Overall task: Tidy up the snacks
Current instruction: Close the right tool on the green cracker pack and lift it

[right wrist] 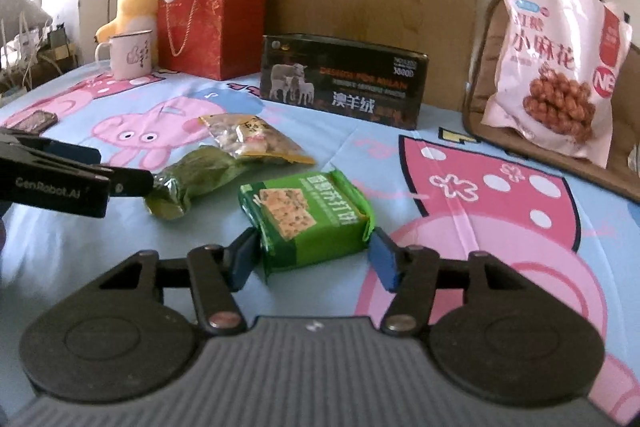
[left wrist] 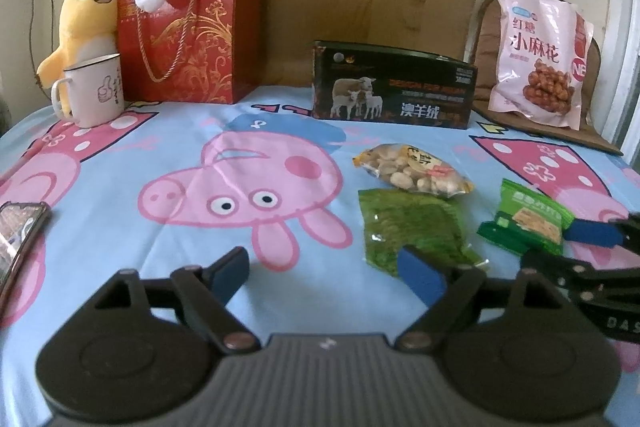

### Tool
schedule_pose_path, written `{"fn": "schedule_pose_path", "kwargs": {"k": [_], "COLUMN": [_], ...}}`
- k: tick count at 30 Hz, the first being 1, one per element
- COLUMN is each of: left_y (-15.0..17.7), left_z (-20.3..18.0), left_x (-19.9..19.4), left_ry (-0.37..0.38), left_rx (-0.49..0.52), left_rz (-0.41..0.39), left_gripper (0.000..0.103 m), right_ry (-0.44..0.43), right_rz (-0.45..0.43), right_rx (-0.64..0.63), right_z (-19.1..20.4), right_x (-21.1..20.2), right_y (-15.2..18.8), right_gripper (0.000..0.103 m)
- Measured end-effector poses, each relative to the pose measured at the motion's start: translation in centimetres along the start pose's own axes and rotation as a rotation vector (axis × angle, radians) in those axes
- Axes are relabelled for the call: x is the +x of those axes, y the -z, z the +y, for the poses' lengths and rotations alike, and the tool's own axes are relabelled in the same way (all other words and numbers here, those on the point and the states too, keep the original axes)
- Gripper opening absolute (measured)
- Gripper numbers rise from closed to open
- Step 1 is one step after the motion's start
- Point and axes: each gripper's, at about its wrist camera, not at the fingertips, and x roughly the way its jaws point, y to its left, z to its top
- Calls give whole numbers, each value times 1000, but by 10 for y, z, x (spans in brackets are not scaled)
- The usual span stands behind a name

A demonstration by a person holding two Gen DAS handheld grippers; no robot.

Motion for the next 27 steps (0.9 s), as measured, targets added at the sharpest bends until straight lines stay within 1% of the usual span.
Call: {"fn": "schedule_pose_path", "kwargs": {"k": [4,5,7,8,12,22,24,27], "left_y": [0,0,1,1,1,1,1,1], "left_z": [0,0,-1,-1,-2,-2,-2,-1], "left_x": [-1,-2,-3,-3,-4,-4,-4,-4], "left_ry": [-6,-9,-16,-19,-30,-35,-35,-36], "left_rx": [-2,-2,0,2,6,8,7,6], "left_rz": [-5,-8,-13,-15,-21,-20,-20,-19], "left_gripper": [85,85,85,85,87,89,90,90], "right_ry": [13,13,14,16,17,16,4,-20], "right_rz": [-3,-3,-5,-7,-11,-13,-2,23], "right_rx": [32,36,39,40,38,42,42,43], "right_z": [1,1,1,1,1,2,2,1], "right_x": [-5,-5,-6,-6,-7,-8,-6,-2], "right_y": [4,4,4,5,4,5,4,2], "right_gripper": [63,66,68,71,76,80,87,94]}}
